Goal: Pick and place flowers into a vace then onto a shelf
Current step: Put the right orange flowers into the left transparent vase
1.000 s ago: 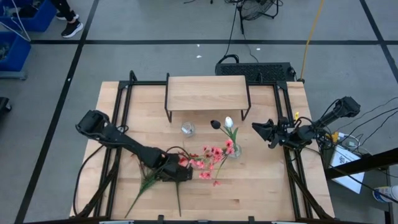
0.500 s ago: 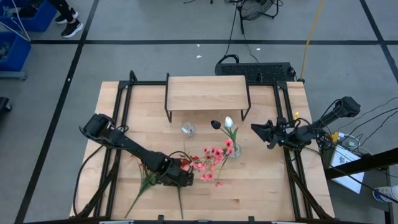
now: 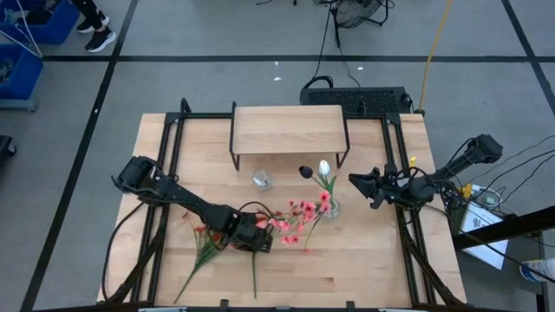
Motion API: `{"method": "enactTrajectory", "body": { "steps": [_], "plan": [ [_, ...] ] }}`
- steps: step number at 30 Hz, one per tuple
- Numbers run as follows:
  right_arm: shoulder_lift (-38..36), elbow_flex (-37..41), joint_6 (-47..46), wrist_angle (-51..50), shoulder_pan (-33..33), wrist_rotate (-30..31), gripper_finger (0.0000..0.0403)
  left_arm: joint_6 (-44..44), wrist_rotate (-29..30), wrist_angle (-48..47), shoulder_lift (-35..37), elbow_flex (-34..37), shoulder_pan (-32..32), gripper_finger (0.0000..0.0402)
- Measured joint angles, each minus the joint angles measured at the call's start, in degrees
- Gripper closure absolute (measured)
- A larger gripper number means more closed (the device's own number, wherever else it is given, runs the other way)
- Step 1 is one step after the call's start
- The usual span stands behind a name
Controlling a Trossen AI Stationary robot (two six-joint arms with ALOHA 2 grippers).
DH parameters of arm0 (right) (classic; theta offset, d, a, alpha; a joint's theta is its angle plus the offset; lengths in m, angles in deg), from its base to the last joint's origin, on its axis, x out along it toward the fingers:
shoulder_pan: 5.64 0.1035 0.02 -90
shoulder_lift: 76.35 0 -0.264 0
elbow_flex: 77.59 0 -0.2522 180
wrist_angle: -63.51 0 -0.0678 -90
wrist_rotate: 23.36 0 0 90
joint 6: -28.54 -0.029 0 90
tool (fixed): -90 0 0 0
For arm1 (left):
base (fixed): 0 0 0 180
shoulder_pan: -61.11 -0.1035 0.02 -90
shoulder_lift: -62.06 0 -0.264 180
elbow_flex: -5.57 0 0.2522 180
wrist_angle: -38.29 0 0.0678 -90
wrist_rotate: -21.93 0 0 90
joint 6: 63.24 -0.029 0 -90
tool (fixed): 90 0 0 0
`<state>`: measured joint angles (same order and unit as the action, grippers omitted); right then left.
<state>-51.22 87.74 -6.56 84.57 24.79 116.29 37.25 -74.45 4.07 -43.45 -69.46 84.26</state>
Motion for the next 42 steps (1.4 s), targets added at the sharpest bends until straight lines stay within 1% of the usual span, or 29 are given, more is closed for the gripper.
{"method": "enactTrajectory", "body": {
  "steps": [3,6,11,19,23,25,30,32,36,39,42],
  "plan": [
    [0.0,0.0,-0.23,-0.05,0.0,0.0,0.0303,-1.02,0.55,0.74,1.48,-0.06,0.0,0.0387],
    [0.0,0.0,-0.43,-0.42,0.0,0.0,0.0303,-0.8,1.9,-1.02,3.24,-0.04,0.82,0.0394],
    [-0.02,0.0,-0.34,-0.89,-0.04,0.06,0.0303,2.8,6.14,-5.82,7.32,-0.04,2.97,0.0391],
    [0.0,0.0,-0.29,-1.27,-0.04,0.07,0.0303,7.72,19.63,-17.49,15.64,-0.02,5.64,0.0392],
    [0.0,0.0,-0.27,-1.41,-0.04,0.07,0.0303,7.35,27.45,-20.9,20.56,-0.03,5.86,0.0395],
    [0.0,0.0,-0.21,-1.74,-0.04,0.31,0.0303,5.77,30.69,-21.86,22.68,-0.03,5.85,0.0391],
    [0.04,0.0,0.29,-3.09,-0.05,4.21,0.0303,0.33,38.4,-25.0,27.5,-0.03,5.5,0.0396],
    [0.0,0.0,0.27,-3.51,-0.07,5.31,0.0303,-1.68,40.74,-26.99,28.98,-0.03,4.93,0.0394],
    [0.0,0.0,1.16,-4.08,-0.07,7.55,0.0303,-7.96,44.84,-27.93,31.75,-0.03,2.86,0.0396],
    [0.01,0.0,1.51,-4.2,-0.09,8.2,0.0303,-15.58,51.59,-27.71,33.29,-0.03,0.79,0.0394],
    [0.02,0.0,1.49,-5.07,-0.09,9.1,0.0303,-27.07,58.49,-27.46,34.65,-0.03,-2.16,0.0387]
  ]
}}
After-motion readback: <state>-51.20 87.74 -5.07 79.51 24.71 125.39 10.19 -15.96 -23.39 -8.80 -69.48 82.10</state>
